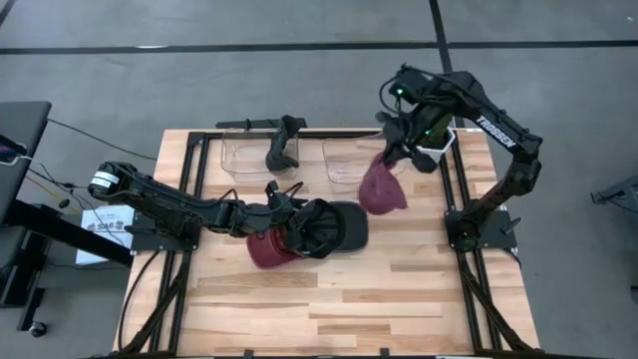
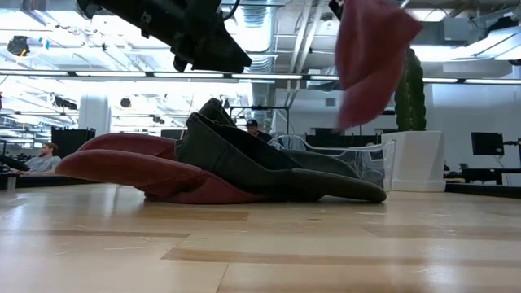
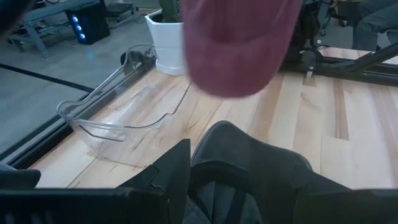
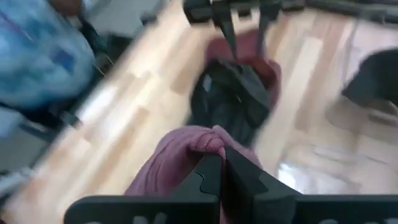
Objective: Pick & Place hat
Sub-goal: Put the red cap into the right transparent bin
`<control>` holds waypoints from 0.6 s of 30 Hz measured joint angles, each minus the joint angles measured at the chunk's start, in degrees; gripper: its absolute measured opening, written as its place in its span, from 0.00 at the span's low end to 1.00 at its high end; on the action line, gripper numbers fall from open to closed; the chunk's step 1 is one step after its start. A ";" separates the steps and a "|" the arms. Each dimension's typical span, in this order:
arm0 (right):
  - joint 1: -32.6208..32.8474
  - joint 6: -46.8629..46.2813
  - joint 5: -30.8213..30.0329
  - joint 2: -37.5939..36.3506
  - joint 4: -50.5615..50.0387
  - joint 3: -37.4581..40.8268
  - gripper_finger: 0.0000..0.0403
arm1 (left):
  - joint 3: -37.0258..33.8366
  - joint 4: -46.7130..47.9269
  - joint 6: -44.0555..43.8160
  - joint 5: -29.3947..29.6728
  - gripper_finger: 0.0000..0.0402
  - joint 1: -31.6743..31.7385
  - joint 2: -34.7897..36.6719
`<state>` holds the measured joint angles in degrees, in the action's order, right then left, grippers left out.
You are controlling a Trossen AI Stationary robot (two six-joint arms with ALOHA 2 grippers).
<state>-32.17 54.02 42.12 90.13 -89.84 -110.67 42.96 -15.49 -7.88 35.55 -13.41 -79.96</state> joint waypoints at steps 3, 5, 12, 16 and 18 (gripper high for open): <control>-0.56 2.56 -5.18 0.54 0.14 -0.01 0.00 | 0.00 0.00 -0.07 0.00 0.37 0.00 0.02; -1.85 3.50 -7.20 0.72 0.04 -0.01 0.00 | 0.02 0.00 -0.07 -0.01 0.37 0.00 0.00; -7.34 4.68 -9.36 0.62 0.37 -0.01 0.00 | 0.02 -0.02 0.00 0.00 0.37 0.37 0.02; -10.22 4.68 -9.05 1.21 2.77 -0.01 0.00 | 0.02 -0.01 -0.07 0.00 0.37 0.78 0.02; -11.55 4.53 -8.23 1.83 3.79 -0.05 0.00 | 0.02 -0.02 -0.08 0.00 0.37 0.94 0.02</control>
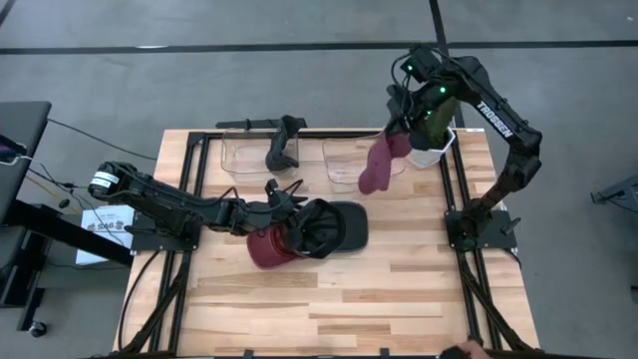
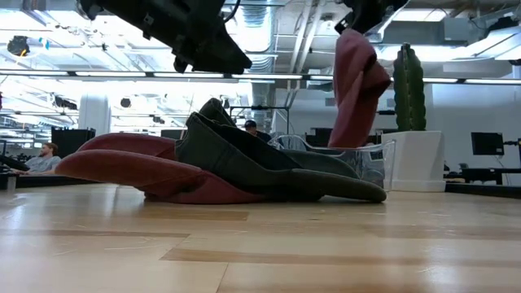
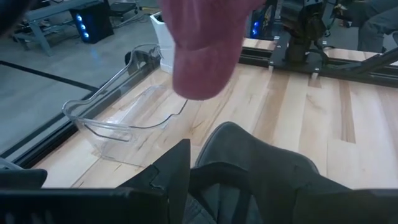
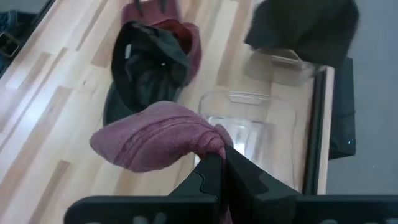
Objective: Pick & Place hat
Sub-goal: Put the red cap into the right transparent bin
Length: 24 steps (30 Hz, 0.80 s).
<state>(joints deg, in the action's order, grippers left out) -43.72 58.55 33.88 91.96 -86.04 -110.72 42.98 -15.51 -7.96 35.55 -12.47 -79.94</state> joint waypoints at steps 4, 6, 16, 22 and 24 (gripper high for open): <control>-2.77 -1.15 2.65 1.99 0.41 0.00 0.00 | 0.00 -0.24 -0.03 0.00 0.37 0.81 0.00; -3.95 -1.78 3.98 3.28 0.39 0.00 0.00 | 0.00 -0.30 -0.03 0.00 0.37 1.28 -0.01; -8.81 -2.67 6.26 5.88 1.00 0.04 0.00 | 0.00 -0.42 -0.05 0.00 0.37 2.07 -0.01; -9.43 -1.94 4.59 5.55 -2.53 0.04 0.00 | 0.00 -0.42 -0.05 0.00 0.37 2.07 0.00; -8.79 -0.87 2.21 5.86 -3.12 0.05 0.00 | 0.00 -0.42 -0.05 0.00 0.37 2.07 0.00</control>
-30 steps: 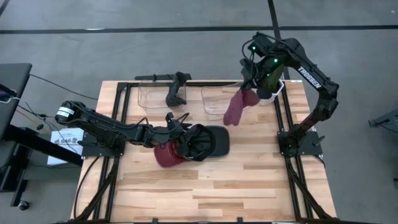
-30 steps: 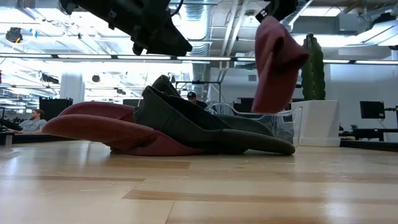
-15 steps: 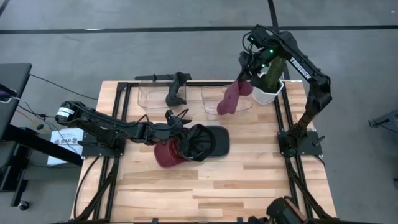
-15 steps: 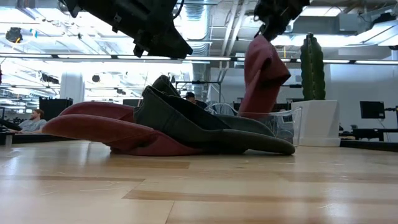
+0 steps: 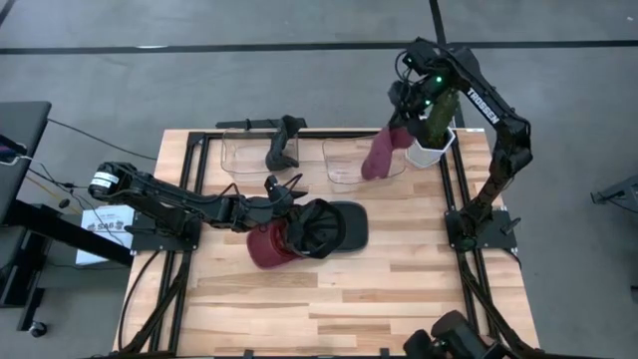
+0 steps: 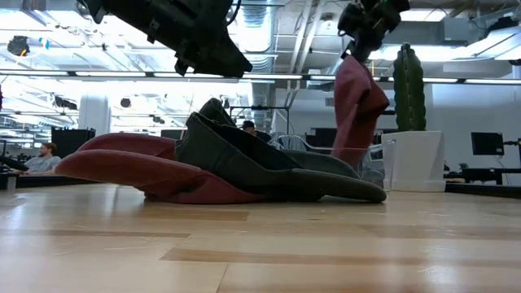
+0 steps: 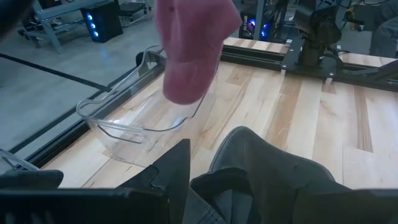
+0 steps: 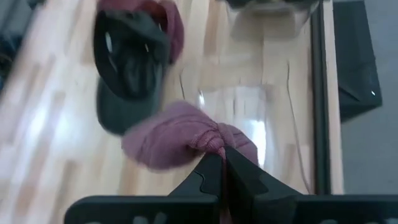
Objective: Pick & Place hat
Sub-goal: Put the red cap into the right transparent bin
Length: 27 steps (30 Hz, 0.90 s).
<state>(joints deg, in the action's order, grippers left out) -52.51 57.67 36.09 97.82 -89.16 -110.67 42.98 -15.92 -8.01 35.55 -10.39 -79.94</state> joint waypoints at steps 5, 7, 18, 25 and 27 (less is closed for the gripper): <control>2.12 4.04 -8.93 0.00 -0.61 0.39 0.00 | 0.00 0.00 -0.01 -0.01 0.37 0.00 0.00; 2.95 4.35 -10.82 0.00 -0.81 0.39 0.00 | 0.00 0.00 -0.02 0.00 0.37 0.00 0.00; 7.83 0.59 -7.85 -0.02 -0.83 0.39 0.00 | 0.00 0.02 -0.02 0.00 0.37 0.00 0.00; 10.20 -10.39 -8.66 -0.04 -0.86 0.39 0.00 | 0.00 0.02 -0.02 -0.02 0.37 0.00 0.00; 10.34 -13.42 -9.10 -0.04 -0.86 0.39 0.00 | 0.00 0.02 -0.09 -0.02 0.37 0.00 0.00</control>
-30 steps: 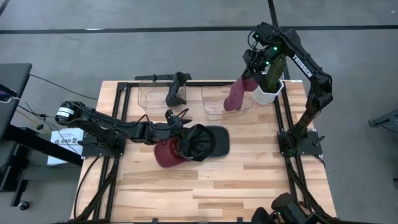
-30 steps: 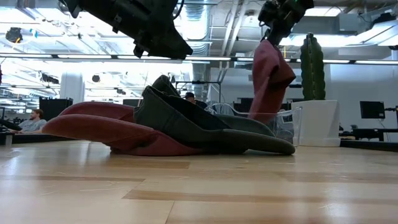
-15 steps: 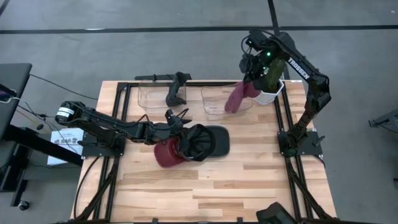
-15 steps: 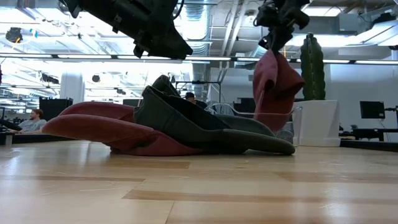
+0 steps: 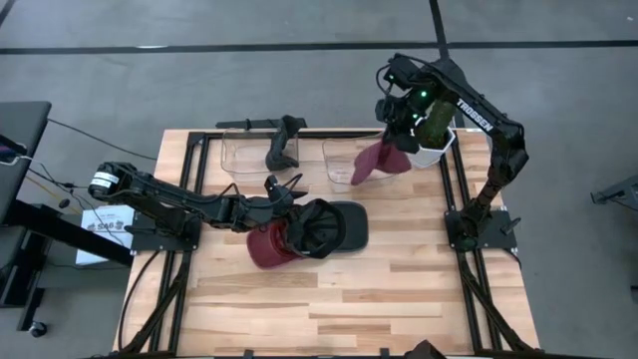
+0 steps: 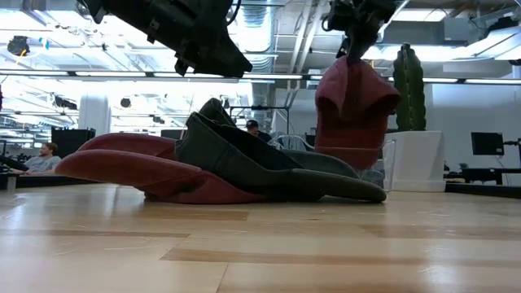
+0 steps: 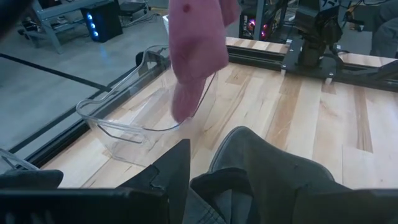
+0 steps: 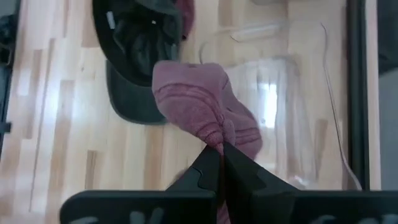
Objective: Pick & Place hat
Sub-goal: Put the red cap into the right transparent bin
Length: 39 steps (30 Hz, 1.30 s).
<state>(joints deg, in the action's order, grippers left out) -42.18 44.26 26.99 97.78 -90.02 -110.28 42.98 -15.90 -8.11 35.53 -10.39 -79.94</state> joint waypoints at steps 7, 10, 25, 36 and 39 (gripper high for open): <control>2.31 -3.55 -6.33 0.93 0.01 0.03 0.00 | 0.00 0.10 -1.23 0.00 0.37 -0.04 0.00; 4.22 -2.71 -7.78 0.91 0.95 0.09 0.00 | 0.00 0.39 -1.24 0.00 0.37 -0.04 -0.02; 9.64 2.67 -8.11 0.33 5.86 -1.95 0.00 | 0.00 -7.29 0.16 -11.61 0.37 5.31 0.00; 6.34 0.26 -14.03 0.33 4.98 -1.97 0.00 | 0.02 -8.52 -1.41 -16.04 0.37 9.60 -3.75; 6.36 -0.94 -13.80 0.33 4.98 -1.97 0.00 | 0.02 -8.99 -1.71 -16.03 0.37 9.53 -5.58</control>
<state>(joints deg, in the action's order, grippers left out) -35.82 43.31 13.19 98.10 -85.03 -112.25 43.00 -24.89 -9.81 19.50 -0.86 -85.52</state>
